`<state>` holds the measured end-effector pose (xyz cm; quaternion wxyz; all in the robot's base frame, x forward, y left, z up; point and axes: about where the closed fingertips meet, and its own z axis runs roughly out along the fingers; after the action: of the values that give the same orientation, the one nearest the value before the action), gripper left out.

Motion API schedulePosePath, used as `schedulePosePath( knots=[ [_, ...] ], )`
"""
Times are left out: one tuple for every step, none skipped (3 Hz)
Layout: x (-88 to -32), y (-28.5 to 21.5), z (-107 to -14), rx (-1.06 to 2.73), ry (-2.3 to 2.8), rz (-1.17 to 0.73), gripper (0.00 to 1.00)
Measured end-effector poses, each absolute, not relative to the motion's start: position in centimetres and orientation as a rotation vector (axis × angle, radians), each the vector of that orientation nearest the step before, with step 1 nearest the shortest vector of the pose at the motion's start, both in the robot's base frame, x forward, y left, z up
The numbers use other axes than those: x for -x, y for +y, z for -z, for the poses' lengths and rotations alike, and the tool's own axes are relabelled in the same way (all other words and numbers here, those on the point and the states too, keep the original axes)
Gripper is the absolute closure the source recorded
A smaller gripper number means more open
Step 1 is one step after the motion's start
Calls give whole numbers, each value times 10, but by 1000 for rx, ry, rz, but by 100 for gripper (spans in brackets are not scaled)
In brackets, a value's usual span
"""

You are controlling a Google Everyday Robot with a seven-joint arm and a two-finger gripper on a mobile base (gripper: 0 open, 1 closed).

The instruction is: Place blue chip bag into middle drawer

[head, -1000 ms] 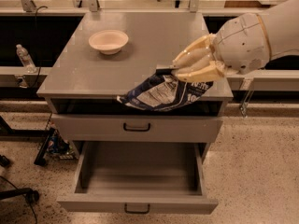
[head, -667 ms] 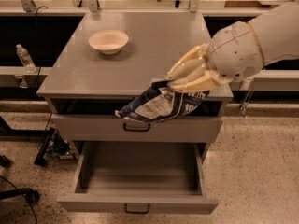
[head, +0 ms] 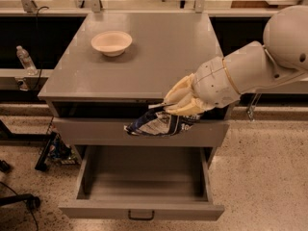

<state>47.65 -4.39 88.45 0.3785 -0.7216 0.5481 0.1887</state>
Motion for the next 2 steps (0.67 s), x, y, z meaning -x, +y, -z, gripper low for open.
schedulePosePath(
  knots=[
    [-474, -43, -876, 1850, 1399, -491, 100],
    [-466, -42, -857, 1866, 1393, -519, 100]
  ],
)
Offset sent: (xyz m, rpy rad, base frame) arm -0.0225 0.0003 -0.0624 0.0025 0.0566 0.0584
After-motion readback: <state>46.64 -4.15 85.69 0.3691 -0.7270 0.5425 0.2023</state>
